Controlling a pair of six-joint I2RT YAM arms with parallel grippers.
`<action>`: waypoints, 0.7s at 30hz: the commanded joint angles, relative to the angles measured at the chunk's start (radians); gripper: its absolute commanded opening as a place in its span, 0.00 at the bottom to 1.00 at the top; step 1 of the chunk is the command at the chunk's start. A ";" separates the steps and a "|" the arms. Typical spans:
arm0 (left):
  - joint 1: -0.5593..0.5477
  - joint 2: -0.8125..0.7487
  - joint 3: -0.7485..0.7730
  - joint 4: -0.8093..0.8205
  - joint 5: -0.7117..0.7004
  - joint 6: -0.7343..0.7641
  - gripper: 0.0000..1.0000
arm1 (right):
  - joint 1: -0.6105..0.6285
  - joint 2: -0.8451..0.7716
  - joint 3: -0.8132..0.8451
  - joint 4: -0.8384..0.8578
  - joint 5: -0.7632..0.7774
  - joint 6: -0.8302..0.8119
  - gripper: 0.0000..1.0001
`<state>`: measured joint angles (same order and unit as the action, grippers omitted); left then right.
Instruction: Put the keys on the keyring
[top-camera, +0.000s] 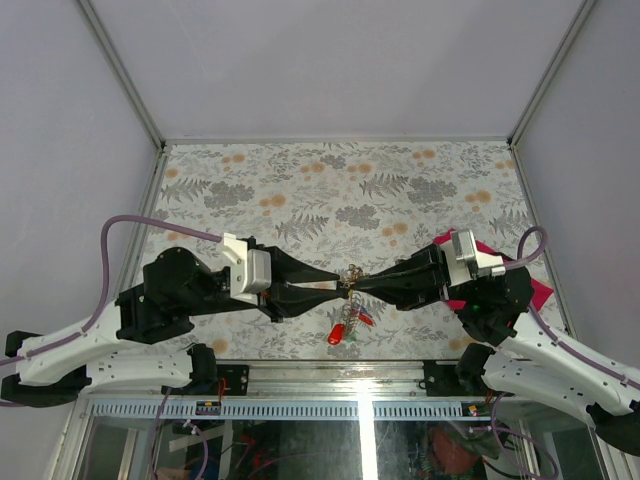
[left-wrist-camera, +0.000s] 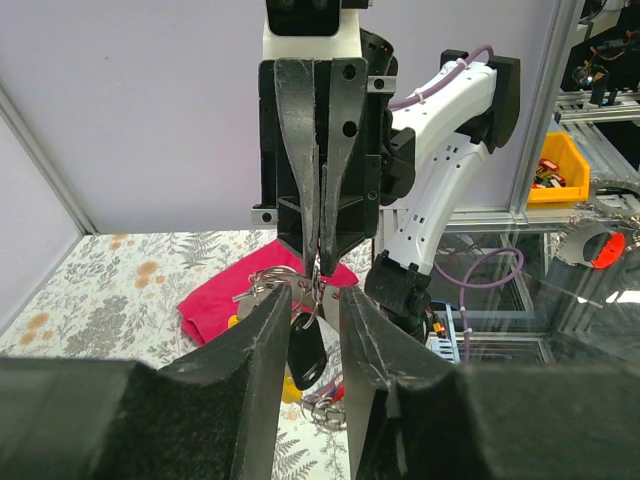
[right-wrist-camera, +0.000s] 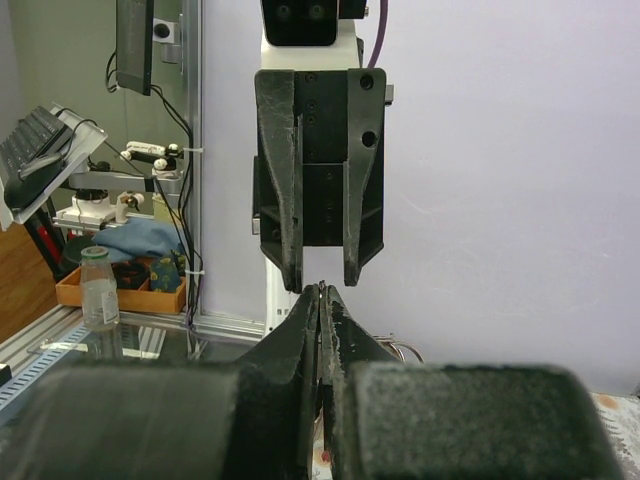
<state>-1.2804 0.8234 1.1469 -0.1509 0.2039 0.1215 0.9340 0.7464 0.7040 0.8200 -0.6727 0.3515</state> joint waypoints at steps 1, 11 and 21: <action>-0.002 0.004 0.004 0.049 0.036 -0.022 0.28 | 0.000 -0.020 0.043 0.071 0.030 -0.014 0.00; -0.003 0.032 -0.005 0.063 0.043 -0.024 0.23 | 0.001 -0.017 0.049 0.081 0.012 0.001 0.00; -0.003 0.051 0.000 0.055 0.050 -0.022 0.08 | 0.000 -0.016 0.051 0.095 0.002 0.011 0.00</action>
<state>-1.2804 0.8684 1.1461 -0.1505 0.2333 0.1047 0.9340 0.7456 0.7040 0.8211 -0.6762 0.3557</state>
